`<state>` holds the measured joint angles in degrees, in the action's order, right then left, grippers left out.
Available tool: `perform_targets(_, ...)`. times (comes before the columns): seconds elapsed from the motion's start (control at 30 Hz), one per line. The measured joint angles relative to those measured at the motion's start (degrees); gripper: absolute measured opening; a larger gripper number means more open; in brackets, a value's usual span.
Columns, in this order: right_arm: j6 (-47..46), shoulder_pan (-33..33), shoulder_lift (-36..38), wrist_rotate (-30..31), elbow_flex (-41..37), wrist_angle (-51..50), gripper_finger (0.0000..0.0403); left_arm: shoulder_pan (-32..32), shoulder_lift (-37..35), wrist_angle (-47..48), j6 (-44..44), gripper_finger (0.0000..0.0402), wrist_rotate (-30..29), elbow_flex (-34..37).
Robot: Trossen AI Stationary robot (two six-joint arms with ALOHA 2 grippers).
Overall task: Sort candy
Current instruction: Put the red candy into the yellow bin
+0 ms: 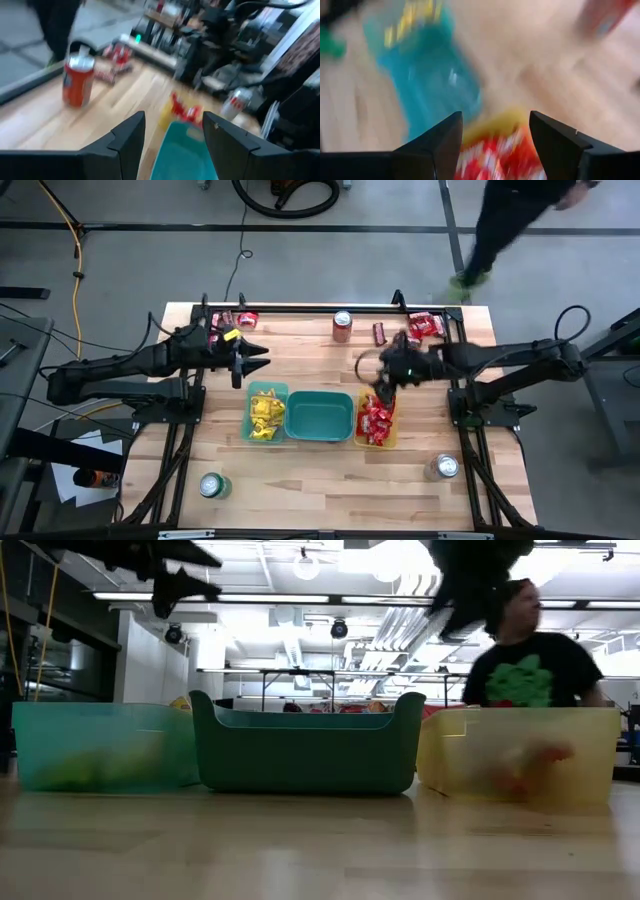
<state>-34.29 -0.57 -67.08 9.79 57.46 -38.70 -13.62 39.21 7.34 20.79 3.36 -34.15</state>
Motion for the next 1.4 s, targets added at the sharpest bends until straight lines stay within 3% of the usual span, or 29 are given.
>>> perform_targets(0.13,-4.63,5.18,0.05,11.2,6.54,-0.68,0.0227,-0.83,-0.32,-5.16,-0.33,0.0186,0.01,0.0)
perform_targets(0.27,-11.93,11.34,0.09,16.33,8.93,-2.73,0.0227,-1.79,-0.29,-5.97,1.01,0.0186,0.03,0.0)
perform_targets(0.43,-24.04,17.65,-1.08,18.23,6.49,-6.16,0.0227,-2.13,-0.23,-5.52,1.64,0.0186,2.42,0.0)
perform_targets(0.63,-39.56,25.48,-5.4,27.84,1.03,-13.02,0.0227,-2.12,-0.23,-5.52,1.64,0.0186,4.82,0.0)
perform_targets(1.03,-43.73,47.03,-20.14,18.96,-1.49,-6.93,0.0227,-2.13,-0.23,-5.5,4.53,0.0186,4.83,0.0)
perform_targets(1.4,-45.34,53.03,-29.14,13.56,-1.49,-1.89,0.0225,-2.13,-0.23,-5.48,4.62,0.0186,-1.33,0.0)
